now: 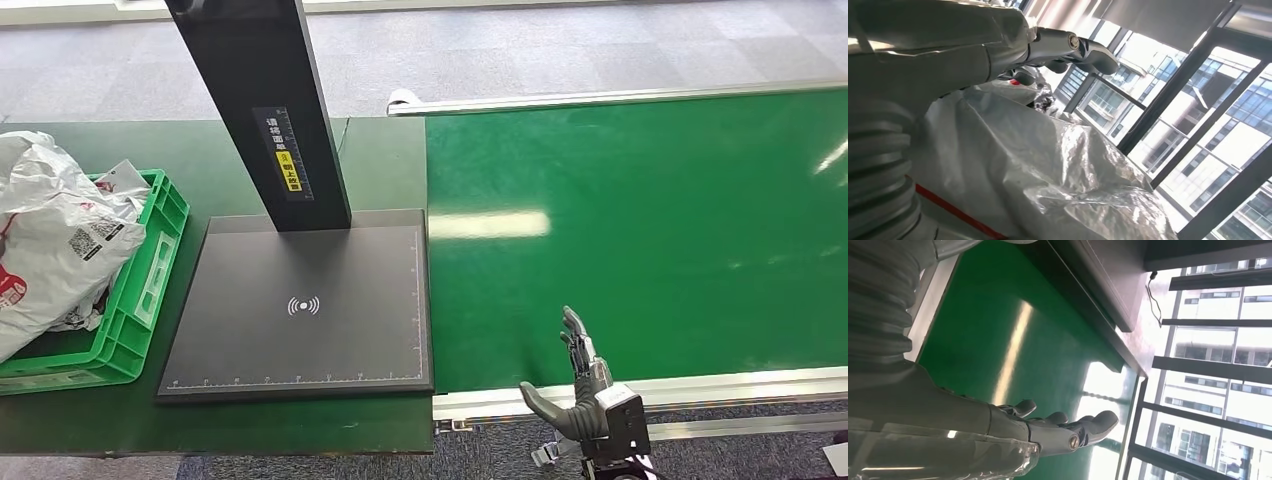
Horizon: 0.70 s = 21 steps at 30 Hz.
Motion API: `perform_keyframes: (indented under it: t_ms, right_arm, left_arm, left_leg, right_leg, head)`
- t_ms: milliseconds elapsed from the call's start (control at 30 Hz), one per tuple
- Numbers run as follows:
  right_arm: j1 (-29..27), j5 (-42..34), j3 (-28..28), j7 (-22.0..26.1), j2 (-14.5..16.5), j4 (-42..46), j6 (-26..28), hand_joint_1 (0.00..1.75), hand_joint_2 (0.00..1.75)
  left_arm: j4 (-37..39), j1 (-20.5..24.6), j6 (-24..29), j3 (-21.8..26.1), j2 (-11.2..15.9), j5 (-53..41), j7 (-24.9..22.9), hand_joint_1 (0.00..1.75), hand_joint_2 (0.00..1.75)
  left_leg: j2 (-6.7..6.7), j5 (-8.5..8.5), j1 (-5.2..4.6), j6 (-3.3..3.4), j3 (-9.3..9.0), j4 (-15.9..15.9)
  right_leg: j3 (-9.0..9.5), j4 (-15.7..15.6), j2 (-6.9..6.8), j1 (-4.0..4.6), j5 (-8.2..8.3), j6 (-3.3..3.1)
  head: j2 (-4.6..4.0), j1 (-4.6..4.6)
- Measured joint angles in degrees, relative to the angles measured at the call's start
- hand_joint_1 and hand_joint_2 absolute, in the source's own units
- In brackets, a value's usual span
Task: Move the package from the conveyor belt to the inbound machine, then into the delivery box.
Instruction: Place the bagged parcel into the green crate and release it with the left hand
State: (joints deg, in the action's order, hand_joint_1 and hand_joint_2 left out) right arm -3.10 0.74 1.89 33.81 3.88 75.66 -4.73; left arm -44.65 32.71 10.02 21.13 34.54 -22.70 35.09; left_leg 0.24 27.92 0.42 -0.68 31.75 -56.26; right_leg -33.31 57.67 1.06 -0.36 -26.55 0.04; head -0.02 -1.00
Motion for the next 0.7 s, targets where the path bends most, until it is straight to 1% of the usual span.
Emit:
perform_keyframes:
  t_ms: [200, 333, 400, 533, 700]
  right_arm:
    - [0.2, -0.3, 0.9, 0.0, 0.0, -0.1, 0.1, 0.0, 1.75]
    - [0.2, -0.1, 1.3, -0.1, 0.1, -0.1, 0.1, 0.0, 1.75]
    - [0.2, 0.2, 1.5, -0.2, 0.2, -0.1, 0.2, 0.0, 1.75]
    - [0.2, 1.1, 1.9, -0.4, 0.5, -0.1, 0.5, 0.0, 1.75]
    - [0.2, 2.1, 2.5, -0.9, 1.0, -0.1, 0.5, 0.0, 1.75]
  left_arm:
    - [0.1, 2.3, 0.7, -1.9, -1.7, 0.1, 1.7, 0.0, 1.75]
    - [-0.8, 2.3, 0.7, -2.8, -3.1, 1.8, 2.5, 0.0, 1.75]
    - [-2.6, 1.6, 0.1, -2.8, -4.1, 4.7, 3.4, 0.0, 1.75]
    - [-10.2, -1.4, -4.2, -3.6, -7.4, 10.3, 3.9, 0.0, 1.75]
    - [-22.5, -7.1, -9.4, -7.8, -11.6, 15.4, 3.5, 0.0, 1.75]
  left_leg:
    - [-0.02, 0.0, -0.01, 0.0, -0.03, 0.0]
    - [-0.02, 0.0, 0.0, 0.0, -0.02, 0.0]
    - [-0.02, 0.0, 0.0, 0.0, -0.02, 0.0]
    - [-0.04, 0.0, -0.01, 0.01, 0.01, 0.0]
    - [-0.05, 0.02, -0.06, 0.03, 0.0, 0.0]
  right_leg:
    - [0.03, 0.0, 0.0, 0.0, 0.02, 0.01]
    - [0.01, 0.0, 0.01, 0.0, 0.02, 0.01]
    - [-0.01, 0.0, 0.01, 0.0, 0.02, 0.01]
    - [0.01, 0.0, -0.02, -0.01, 0.01, 0.02]
    - [0.02, 0.0, -0.01, -0.06, 0.02, 0.03]
  head:
    - [0.0, 0.0]
    - [0.0, -0.01]
    - [0.0, -0.02]
    - [0.0, 0.0]
    - [0.0, -0.02]
